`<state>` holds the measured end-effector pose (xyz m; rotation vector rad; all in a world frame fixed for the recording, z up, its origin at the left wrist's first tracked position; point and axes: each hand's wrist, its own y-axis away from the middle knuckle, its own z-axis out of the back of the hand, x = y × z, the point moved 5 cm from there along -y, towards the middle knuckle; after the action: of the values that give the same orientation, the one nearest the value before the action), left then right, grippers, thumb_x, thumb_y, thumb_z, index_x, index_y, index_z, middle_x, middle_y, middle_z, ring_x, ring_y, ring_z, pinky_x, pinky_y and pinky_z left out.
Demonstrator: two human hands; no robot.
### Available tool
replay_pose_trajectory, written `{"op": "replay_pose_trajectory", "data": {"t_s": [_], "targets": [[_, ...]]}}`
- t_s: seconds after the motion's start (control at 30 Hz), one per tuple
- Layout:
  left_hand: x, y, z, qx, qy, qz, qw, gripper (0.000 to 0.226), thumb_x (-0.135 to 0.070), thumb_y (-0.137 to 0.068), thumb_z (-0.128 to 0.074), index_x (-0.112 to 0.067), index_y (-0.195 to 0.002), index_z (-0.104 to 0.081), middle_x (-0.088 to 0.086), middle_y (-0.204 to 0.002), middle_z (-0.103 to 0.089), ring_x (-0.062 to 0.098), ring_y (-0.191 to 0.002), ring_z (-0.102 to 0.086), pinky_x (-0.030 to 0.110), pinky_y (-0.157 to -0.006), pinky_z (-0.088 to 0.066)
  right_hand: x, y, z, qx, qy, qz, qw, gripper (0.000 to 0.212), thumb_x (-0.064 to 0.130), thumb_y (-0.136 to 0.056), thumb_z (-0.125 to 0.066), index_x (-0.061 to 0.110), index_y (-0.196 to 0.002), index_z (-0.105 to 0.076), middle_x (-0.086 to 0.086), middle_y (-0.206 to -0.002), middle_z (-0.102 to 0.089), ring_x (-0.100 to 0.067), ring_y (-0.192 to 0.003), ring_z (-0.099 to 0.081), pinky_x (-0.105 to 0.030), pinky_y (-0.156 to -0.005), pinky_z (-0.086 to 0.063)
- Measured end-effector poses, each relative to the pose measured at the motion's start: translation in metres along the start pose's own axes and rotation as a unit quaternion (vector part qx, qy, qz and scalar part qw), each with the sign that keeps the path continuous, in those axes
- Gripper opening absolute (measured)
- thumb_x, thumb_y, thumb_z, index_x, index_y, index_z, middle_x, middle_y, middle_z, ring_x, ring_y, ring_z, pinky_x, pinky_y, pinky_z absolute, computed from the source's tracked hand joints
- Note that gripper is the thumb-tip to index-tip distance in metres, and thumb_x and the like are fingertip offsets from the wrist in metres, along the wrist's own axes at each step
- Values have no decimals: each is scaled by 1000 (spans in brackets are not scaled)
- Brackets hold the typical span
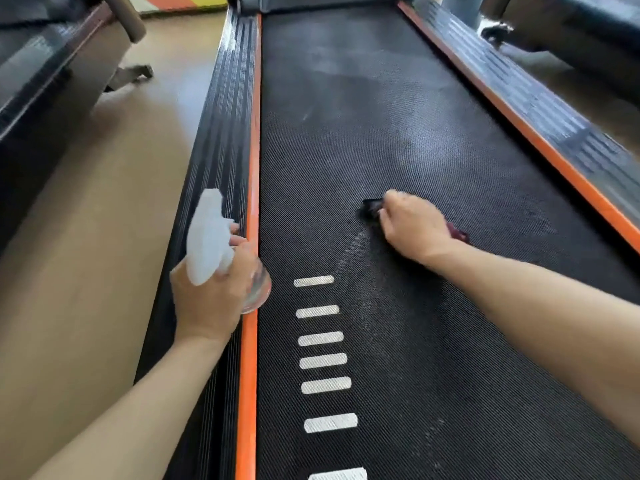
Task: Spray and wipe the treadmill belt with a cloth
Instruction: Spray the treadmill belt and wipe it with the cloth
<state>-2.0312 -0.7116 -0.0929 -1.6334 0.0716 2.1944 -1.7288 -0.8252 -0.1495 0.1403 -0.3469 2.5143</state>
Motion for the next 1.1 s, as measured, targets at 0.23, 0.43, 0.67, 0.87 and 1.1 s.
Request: {"op": "replay_pose_trajectory", "data": {"t_s": [0.23, 0.43, 0.67, 0.87, 1.1], "targets": [[1, -3, -4, -17, -5, -30, 999, 16, -44, -76, -61, -32, -78, -71, -6, -72, -72, -1, -72, -68, 9, -74, -49, 84, 61, 1, -9, -46, 87, 995, 14, 27, -94, -50, 16, -85, -48, -9, -82, -59, -33, -75, -60, -44, -68, -47], [9, -6, -3, -14, -13, -31, 999, 33, -40, -78, -61, -10, -80, -74, 9, -76, -73, 24, -76, -71, 40, -76, -59, 129, 104, 6, 67, -71, 326, 940, 17, 32, -99, -44, 19, -87, -46, 0, -84, -54, -23, -77, -54, -37, -75, -44], [15, -9, -4, -10, -15, -41, 999, 45, -44, -78, -60, -1, -76, -70, 15, -74, -71, 29, -71, -69, 40, -70, -56, 85, -41, -21, -6, -18, 82, 996, 16, 26, -99, -46, 12, -94, -52, -13, -95, -64, -37, -88, -64, -43, -74, -46], [14, -11, -5, -4, -26, -55, 998, 46, -46, -78, -58, -2, -74, -70, 12, -73, -71, 30, -72, -69, 37, -74, -55, 121, 28, -10, 14, -42, 155, 987, 14, 27, -96, -50, 15, -88, -50, -10, -85, -60, -34, -77, -60, -43, -69, -46], [12, -11, -7, -2, -51, -90, 995, 44, -43, -82, -58, 0, -73, -68, 12, -69, -68, 34, -68, -67, 52, -70, -56, 126, 86, 5, 117, -63, 390, 911, 18, 30, -101, -44, 19, -86, -44, -1, -86, -55, -23, -79, -53, -36, -77, -43]]}}
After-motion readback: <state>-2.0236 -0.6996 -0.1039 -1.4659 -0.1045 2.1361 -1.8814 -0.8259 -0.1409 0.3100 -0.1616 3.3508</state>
